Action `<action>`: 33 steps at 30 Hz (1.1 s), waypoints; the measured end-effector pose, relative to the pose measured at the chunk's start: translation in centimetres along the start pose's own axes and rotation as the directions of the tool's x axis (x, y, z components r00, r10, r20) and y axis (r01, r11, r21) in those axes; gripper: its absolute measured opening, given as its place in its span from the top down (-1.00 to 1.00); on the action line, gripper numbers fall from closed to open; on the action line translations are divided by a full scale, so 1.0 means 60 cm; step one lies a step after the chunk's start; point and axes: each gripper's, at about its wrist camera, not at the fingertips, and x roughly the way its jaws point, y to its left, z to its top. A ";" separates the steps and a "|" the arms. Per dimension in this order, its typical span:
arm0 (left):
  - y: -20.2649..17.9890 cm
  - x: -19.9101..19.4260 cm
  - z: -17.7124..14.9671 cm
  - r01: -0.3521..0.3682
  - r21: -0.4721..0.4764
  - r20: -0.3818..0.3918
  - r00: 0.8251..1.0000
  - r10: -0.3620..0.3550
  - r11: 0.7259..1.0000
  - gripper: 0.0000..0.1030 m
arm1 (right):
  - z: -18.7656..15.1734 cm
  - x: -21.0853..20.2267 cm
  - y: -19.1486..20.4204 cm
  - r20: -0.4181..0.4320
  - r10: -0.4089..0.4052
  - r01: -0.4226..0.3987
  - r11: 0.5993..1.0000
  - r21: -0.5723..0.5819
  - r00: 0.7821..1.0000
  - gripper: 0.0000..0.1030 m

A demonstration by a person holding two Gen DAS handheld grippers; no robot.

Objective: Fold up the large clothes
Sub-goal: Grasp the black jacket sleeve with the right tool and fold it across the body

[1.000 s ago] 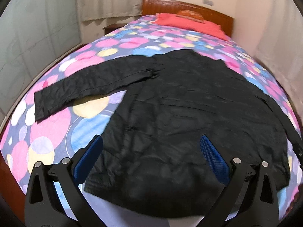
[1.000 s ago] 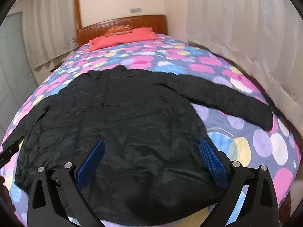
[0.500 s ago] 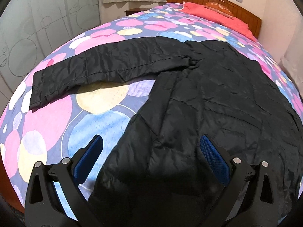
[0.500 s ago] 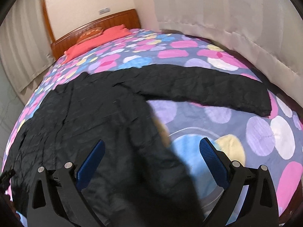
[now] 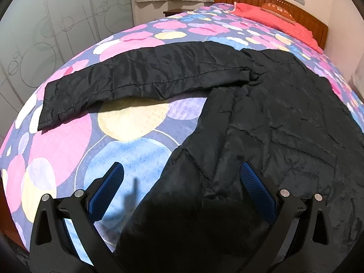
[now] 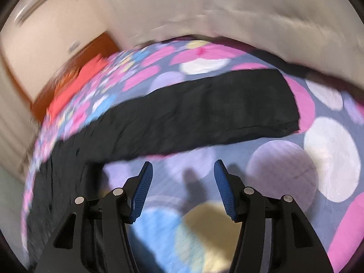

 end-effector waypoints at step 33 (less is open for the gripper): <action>0.012 0.039 -0.034 0.006 -0.034 -0.043 0.999 -0.008 0.999 -0.96 | 0.051 -0.042 0.249 0.222 0.190 -0.115 0.944 -0.309 0.956 0.72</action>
